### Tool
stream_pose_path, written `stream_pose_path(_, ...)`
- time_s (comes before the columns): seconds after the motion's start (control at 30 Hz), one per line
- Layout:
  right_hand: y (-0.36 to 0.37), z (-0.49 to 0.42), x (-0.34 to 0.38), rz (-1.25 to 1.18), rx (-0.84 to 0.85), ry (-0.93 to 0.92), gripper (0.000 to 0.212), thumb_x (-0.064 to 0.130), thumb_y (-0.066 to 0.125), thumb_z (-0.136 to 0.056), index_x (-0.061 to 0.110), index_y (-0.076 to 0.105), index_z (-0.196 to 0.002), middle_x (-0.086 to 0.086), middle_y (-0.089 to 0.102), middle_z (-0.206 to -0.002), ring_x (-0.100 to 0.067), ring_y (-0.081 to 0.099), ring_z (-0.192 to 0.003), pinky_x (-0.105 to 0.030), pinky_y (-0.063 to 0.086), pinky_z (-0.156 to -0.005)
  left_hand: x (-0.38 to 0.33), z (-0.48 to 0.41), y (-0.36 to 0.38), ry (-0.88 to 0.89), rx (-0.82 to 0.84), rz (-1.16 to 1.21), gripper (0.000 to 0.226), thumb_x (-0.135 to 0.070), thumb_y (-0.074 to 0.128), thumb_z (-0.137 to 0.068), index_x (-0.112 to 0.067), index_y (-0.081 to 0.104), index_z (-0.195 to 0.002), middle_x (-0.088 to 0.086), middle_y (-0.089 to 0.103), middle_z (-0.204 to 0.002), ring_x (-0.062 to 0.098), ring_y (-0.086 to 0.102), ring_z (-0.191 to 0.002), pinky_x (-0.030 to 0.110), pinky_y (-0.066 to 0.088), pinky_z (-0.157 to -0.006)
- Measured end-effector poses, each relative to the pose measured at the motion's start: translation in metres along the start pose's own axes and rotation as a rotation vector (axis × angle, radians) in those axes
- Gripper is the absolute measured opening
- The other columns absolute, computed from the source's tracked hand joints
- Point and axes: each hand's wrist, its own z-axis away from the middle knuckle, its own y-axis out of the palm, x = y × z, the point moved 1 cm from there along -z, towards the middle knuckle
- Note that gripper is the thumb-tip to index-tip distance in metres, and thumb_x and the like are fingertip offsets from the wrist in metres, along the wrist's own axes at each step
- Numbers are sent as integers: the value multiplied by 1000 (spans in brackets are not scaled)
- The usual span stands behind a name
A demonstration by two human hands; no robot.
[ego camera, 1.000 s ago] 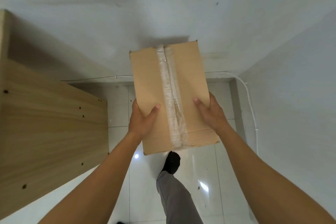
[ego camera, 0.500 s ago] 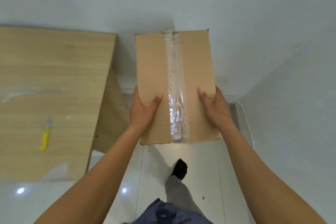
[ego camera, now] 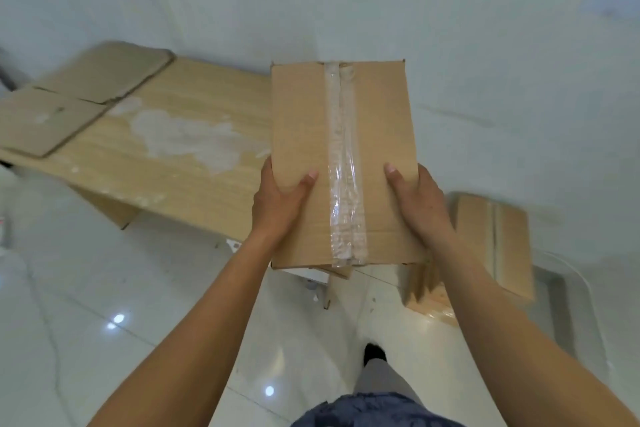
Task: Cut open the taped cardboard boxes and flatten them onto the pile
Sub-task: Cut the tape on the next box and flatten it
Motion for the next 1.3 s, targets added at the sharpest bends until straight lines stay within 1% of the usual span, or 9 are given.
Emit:
stream_pose_path(0.17, 84, -14, 50, -34, 101, -21, 55, 62, 45, -89, 25, 48, -129, 11, 55, -106, -18, 55, -103, -32, 38, -83, 23, -34, -79, -55, -110, -41, 72, -58, 64, -81, -31, 35, -140, -14, 56, -117, 12, 55, -99, 30, 42, -83)
stream_pose_path(0.3, 147, -42, 80, -56, 153, -27, 52, 60, 47, -89, 26, 50, -127, 7, 61, -114, -19, 56, -102, -34, 40, -84, 37, -77, -127, -71, -165, -72, 72, -58, 64, -81, -31, 35, -140, -15, 55, -117, 10, 54, -98, 27, 40, -80)
stream_pose_path(0.53, 244, -104, 121, -62, 228, 46, 65, 67, 45, -85, 24, 45, -134, 4, 58, -126, -24, 53, -116, -38, 41, -95, 51, -171, -188, -116, -199, -139, 72, -60, 65, -79, -32, 37, -139, -16, 55, -118, 11, 55, -102, 33, 46, -88)
stream_pose_path(0.63, 276, -125, 139, -91, 250, 78, 57, 62, 46, -89, 24, 45, -131, 10, 56, -111, -17, 55, -103, -32, 40, -83, 58, -211, -209, -131, -178, -147, 69, -59, 65, -80, -32, 38, -137, -16, 53, -117, 11, 53, -102, 34, 45, -90)
stream_pose_path(0.7, 292, -135, 148, -87, 266, 96, 56, 60, 46, -90, 23, 44, -132, 9, 55, -111, -15, 53, -97, -32, 40, -81, 65, -235, -219, -137, -153, -155, 68, -59, 64, -80, -32, 38, -137, -16, 53, -118, 11, 53, -103, 35, 46, -90)
stream_pose_path(0.8, 315, -153, 158, -72, 252, 132, 60, 61, 47, -88, 22, 42, -134, 4, 58, -119, -20, 57, -105, -39, 46, -89, 74, -275, -229, -136, -106, -175, 68, -58, 64, -80, -32, 38, -138, -15, 53, -116, 13, 55, -104, 37, 48, -92)
stream_pose_path(1.03, 365, -179, 172, -51, 107, 264, 65, 58, 50, -88, 18, 38, -138, -2, 54, -130, -27, 54, -115, -47, 43, -98, 97, -378, -243, -112, 130, -234, 65, -61, 64, -79, -30, 44, -132, -13, 56, -115, 17, 57, -109, 38, 48, -94)
stream_pose_path(1.17, 389, -182, 180, -73, 0, 358, 67, 58, 49, -89, 13, 37, -139, -5, 53, -132, -28, 53, -116, -41, 44, -94, 107, -424, -242, -90, 287, -262, 65, -60, 62, -82, -28, 41, -135, -11, 56, -116, 18, 57, -109, 37, 48, -93)
stream_pose_path(1.3, 404, -183, 180, -5, -61, 418, 66, 54, 46, -93, 8, 35, -139, -9, 51, -134, -29, 51, -118, -36, 41, -88, 119, -445, -235, -54, 419, -293, 78, -61, 61, -82, -26, 29, -143, -7, 51, -135, 21, 52, -122, 41, 45, -100)
